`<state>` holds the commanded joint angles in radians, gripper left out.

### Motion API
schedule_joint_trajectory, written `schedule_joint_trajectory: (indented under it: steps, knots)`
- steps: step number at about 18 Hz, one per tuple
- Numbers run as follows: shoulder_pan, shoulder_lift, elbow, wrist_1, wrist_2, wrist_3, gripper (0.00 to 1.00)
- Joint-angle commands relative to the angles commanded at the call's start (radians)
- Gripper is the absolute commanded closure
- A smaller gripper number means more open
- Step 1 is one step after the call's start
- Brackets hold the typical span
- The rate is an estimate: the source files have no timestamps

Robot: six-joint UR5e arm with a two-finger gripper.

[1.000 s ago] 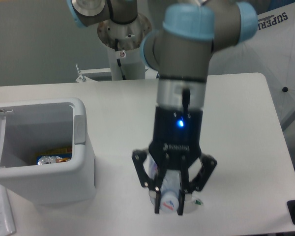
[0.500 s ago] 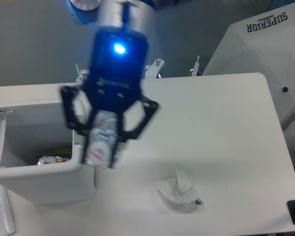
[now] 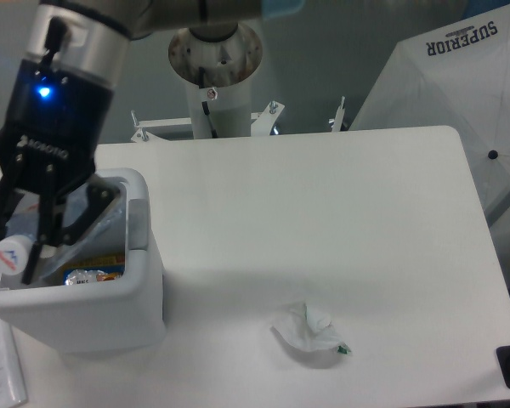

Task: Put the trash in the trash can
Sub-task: 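Lower the bottle into the bin and open the gripper, then move the empty gripper over the crumpled white tissue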

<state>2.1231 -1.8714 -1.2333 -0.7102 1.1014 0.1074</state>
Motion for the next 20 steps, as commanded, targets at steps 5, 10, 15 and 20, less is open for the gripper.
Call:
schedule_joint_trajectory:
  steps: [5,10,15,20]
  knots:
    - [-0.012,-0.018,-0.037,0.000,-0.002,0.005,0.69]
    - [-0.023,0.000,-0.103,0.000,0.000,0.024,0.12]
    - [0.007,0.001,-0.141,-0.002,0.002,0.008,0.00]
    - [0.228,0.009,-0.162,-0.009,0.017,-0.014,0.00]
